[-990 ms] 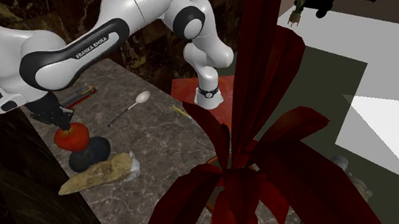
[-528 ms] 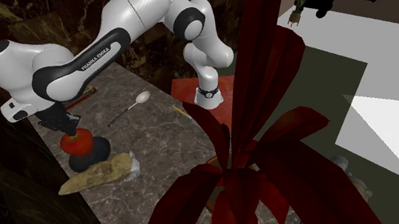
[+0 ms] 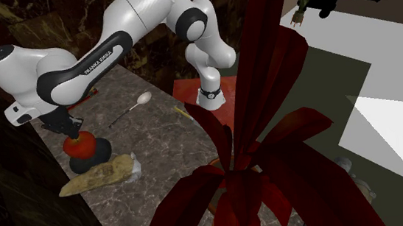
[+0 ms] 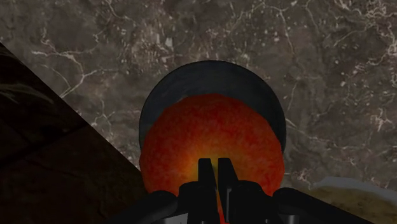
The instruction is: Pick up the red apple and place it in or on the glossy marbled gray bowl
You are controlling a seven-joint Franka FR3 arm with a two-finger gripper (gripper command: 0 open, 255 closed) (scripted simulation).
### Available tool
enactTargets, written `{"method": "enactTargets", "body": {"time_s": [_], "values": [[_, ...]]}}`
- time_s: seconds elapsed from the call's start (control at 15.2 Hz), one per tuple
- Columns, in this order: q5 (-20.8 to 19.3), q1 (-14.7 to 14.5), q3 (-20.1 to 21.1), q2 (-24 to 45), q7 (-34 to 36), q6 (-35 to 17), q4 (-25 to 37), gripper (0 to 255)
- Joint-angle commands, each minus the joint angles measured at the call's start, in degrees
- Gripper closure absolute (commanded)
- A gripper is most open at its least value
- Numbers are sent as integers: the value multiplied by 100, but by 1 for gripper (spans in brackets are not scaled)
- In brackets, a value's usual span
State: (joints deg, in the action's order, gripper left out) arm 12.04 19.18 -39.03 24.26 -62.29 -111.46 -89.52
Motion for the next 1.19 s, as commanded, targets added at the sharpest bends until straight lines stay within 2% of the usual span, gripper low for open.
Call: {"method": "enactTargets", "body": {"time_s": [0.0, 0.07, 0.4, 0.66, 1.12], "values": [[0, 0, 0, -1, 0, -1, 0, 255], [0, 0, 0, -1, 0, -1, 0, 0], [0, 0, 0, 0, 0, -1, 0, 0], [-112, -5, -56, -144, 81, 659, 550, 0], [-112, -5, -56, -144, 81, 659, 550, 0]]}}
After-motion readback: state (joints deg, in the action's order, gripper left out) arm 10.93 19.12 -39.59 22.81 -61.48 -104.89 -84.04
